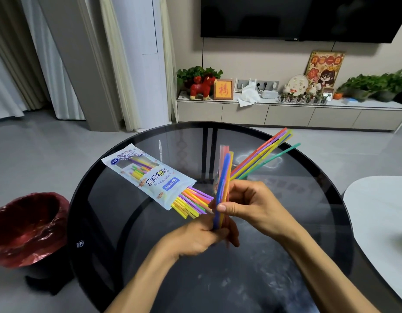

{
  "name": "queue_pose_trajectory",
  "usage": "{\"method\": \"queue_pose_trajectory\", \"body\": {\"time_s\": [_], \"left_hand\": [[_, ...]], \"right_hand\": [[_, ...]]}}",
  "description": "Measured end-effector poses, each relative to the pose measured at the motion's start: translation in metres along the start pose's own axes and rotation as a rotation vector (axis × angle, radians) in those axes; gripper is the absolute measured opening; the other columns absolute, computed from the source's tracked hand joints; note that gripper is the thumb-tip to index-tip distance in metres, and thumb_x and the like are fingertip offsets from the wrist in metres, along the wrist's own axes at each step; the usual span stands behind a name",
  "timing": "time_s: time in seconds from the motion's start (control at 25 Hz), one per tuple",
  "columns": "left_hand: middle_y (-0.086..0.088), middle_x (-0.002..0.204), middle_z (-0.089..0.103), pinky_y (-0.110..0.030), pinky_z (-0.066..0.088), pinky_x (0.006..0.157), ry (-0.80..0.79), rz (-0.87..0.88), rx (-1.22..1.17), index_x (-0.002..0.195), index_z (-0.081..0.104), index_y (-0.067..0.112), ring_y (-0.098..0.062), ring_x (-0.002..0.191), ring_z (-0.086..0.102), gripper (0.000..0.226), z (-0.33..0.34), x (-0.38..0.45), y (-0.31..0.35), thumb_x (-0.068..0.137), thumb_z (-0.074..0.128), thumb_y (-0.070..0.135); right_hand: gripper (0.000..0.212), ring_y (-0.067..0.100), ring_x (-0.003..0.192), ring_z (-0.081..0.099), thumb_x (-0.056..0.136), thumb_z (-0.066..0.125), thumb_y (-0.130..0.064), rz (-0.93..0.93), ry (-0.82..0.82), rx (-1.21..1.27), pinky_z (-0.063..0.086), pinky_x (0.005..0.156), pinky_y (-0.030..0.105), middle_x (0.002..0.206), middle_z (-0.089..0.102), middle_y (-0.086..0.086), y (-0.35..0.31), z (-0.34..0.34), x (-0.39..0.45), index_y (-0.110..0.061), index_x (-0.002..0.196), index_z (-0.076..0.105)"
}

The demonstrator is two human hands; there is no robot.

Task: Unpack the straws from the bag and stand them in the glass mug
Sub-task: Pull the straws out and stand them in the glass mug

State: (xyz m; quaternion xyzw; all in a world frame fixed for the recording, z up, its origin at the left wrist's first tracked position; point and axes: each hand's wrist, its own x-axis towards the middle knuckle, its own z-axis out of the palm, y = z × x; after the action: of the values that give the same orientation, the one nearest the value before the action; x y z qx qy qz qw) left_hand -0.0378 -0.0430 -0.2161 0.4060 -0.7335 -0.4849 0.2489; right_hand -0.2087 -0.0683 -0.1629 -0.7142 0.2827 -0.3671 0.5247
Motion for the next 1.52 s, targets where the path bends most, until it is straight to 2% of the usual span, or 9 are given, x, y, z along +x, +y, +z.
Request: {"method": "queue_pose_trajectory", "body": {"time_s": [0.08, 0.24, 0.52, 0.64, 0.88, 1.04, 1.24, 1.36, 1.52], "left_hand": [[0.005, 0.089, 0.07, -0.028, 0.047, 0.071, -0.03, -0.022, -0.03, 0.098, 0.065, 0.003, -0.01, 0.071, 0.055, 0.021, -0.001, -0.002, 0.002, 0.097, 0.044, 0.007], [0.007, 0.087, 0.071, -0.02, 0.047, 0.072, -0.06, -0.057, -0.088, 0.097, 0.064, 0.012, 0.0, 0.071, 0.06, 0.017, -0.002, -0.004, 0.002, 0.099, 0.047, 0.01], [-0.013, 0.102, 0.073, -0.043, 0.052, 0.088, 0.225, -0.078, -0.187, 0.108, 0.065, 0.012, -0.018, 0.091, 0.066, 0.025, -0.012, 0.0, -0.003, 0.093, 0.051, 0.027], [-0.011, 0.101, 0.073, -0.037, 0.056, 0.087, 0.205, -0.07, -0.233, 0.108, 0.065, 0.019, -0.022, 0.095, 0.07, 0.021, -0.006, 0.0, -0.001, 0.099, 0.047, 0.025], [-0.005, 0.078, 0.068, -0.019, 0.047, 0.063, 0.11, -0.044, -0.187, 0.094, 0.059, 0.011, -0.009, 0.066, 0.064, 0.023, 0.0, 0.0, 0.005, 0.103, 0.038, 0.015], [0.002, 0.077, 0.069, -0.029, 0.051, 0.072, -0.002, -0.09, -0.188, 0.088, 0.058, 0.018, -0.017, 0.072, 0.065, 0.024, 0.004, -0.002, 0.007, 0.101, 0.038, 0.025], [0.009, 0.098, 0.066, -0.031, 0.051, 0.087, 0.31, -0.098, 0.077, 0.107, 0.056, 0.029, -0.012, 0.094, 0.063, 0.021, -0.004, -0.003, 0.0, 0.095, 0.044, 0.041], [0.004, 0.097, 0.069, -0.019, 0.051, 0.075, 0.558, -0.082, -0.094, 0.106, 0.059, 0.017, -0.008, 0.088, 0.067, 0.016, -0.018, -0.005, 0.001, 0.099, 0.044, 0.016], [0.006, 0.09, 0.072, -0.013, 0.049, 0.066, 0.635, -0.138, -0.152, 0.101, 0.06, 0.016, -0.003, 0.083, 0.068, 0.016, -0.024, -0.007, 0.003, 0.099, 0.044, 0.012]], "right_hand": [[0.019, 0.017, 0.085, 0.072, 0.079, 0.072, -0.001, 0.032, -0.026, 0.027, 0.058, 0.079, 0.03, 0.089, 0.076, 0.007, 0.002, 0.001, 0.001, 0.005, 0.096, 0.068], [0.023, 0.018, 0.082, 0.067, 0.078, 0.075, -0.016, 0.036, -0.046, -0.09, 0.057, 0.08, 0.046, 0.087, 0.074, 0.02, 0.008, 0.0, 0.003, 0.002, 0.092, 0.075], [0.025, 0.026, 0.078, 0.073, 0.078, 0.072, -0.011, 0.056, 0.321, 0.112, 0.059, 0.07, 0.036, 0.089, 0.077, 0.018, 0.005, -0.01, 0.009, 0.006, 0.096, 0.071], [0.027, 0.029, 0.072, 0.071, 0.077, 0.072, -0.012, 0.04, 0.35, 0.168, 0.057, 0.059, 0.032, 0.09, 0.075, 0.024, 0.006, -0.001, 0.011, 0.005, 0.097, 0.072], [0.022, 0.023, 0.085, 0.074, 0.078, 0.07, -0.012, 0.107, 0.166, 0.162, 0.06, 0.072, 0.031, 0.089, 0.078, 0.014, 0.003, -0.002, 0.009, -0.002, 0.097, 0.072], [0.023, 0.029, 0.077, 0.074, 0.08, 0.069, -0.017, 0.147, 0.061, 0.004, 0.062, 0.072, 0.039, 0.083, 0.076, 0.018, 0.0, -0.013, 0.002, 0.002, 0.093, 0.071], [0.014, 0.024, 0.067, 0.072, 0.09, 0.064, -0.01, 0.137, 0.473, 0.063, 0.06, 0.066, 0.039, 0.076, 0.077, 0.013, -0.002, -0.023, 0.01, -0.004, 0.082, 0.074], [0.014, 0.015, 0.059, 0.069, 0.094, 0.061, -0.015, 0.103, 0.789, 0.336, 0.061, 0.06, 0.028, 0.077, 0.077, 0.006, -0.003, -0.052, 0.027, -0.005, 0.088, 0.069], [0.014, 0.012, 0.054, 0.066, 0.096, 0.06, -0.015, -0.026, 1.085, 0.504, 0.059, 0.056, 0.027, 0.071, 0.075, 0.003, -0.002, -0.068, 0.063, -0.012, 0.082, 0.063]]}}
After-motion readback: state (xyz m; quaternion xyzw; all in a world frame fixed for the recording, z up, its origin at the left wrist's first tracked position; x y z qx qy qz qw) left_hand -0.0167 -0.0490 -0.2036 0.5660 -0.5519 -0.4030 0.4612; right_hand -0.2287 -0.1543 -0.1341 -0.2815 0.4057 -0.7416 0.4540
